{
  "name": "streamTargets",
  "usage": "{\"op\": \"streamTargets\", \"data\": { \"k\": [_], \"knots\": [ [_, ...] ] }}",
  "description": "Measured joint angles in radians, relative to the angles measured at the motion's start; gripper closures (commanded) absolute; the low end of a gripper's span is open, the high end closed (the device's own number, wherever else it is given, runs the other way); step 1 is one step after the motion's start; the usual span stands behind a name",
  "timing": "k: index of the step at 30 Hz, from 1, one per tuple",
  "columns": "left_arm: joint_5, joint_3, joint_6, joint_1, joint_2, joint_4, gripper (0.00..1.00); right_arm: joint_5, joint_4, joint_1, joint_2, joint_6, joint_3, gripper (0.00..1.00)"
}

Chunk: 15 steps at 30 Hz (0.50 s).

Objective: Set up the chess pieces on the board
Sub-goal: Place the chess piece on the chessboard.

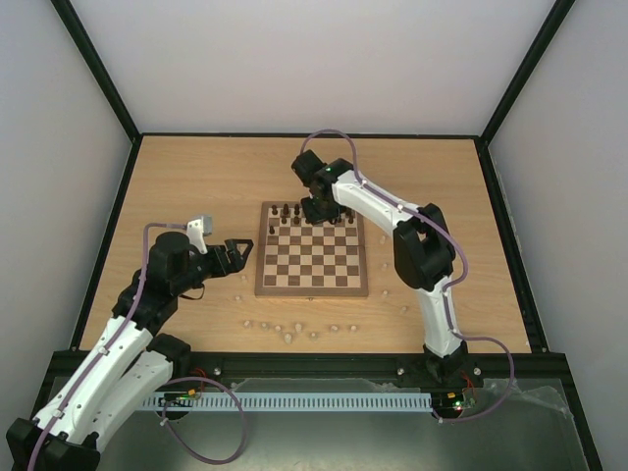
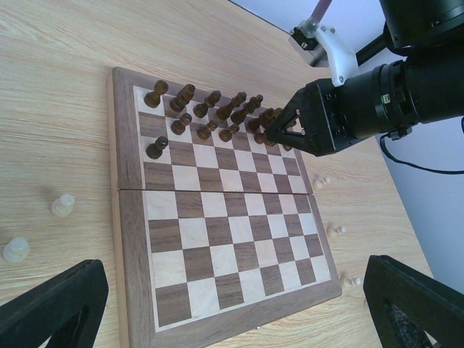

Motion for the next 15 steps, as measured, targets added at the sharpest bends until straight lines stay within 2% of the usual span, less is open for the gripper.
{"op": "streamTargets", "data": {
  "k": [15],
  "knots": [
    [-0.008, 0.0, -0.011, 0.0, 0.0, 0.0, 0.01, -0.023, 0.001, -0.014, 0.093, -0.011, 0.056, 0.89]
  ]
}}
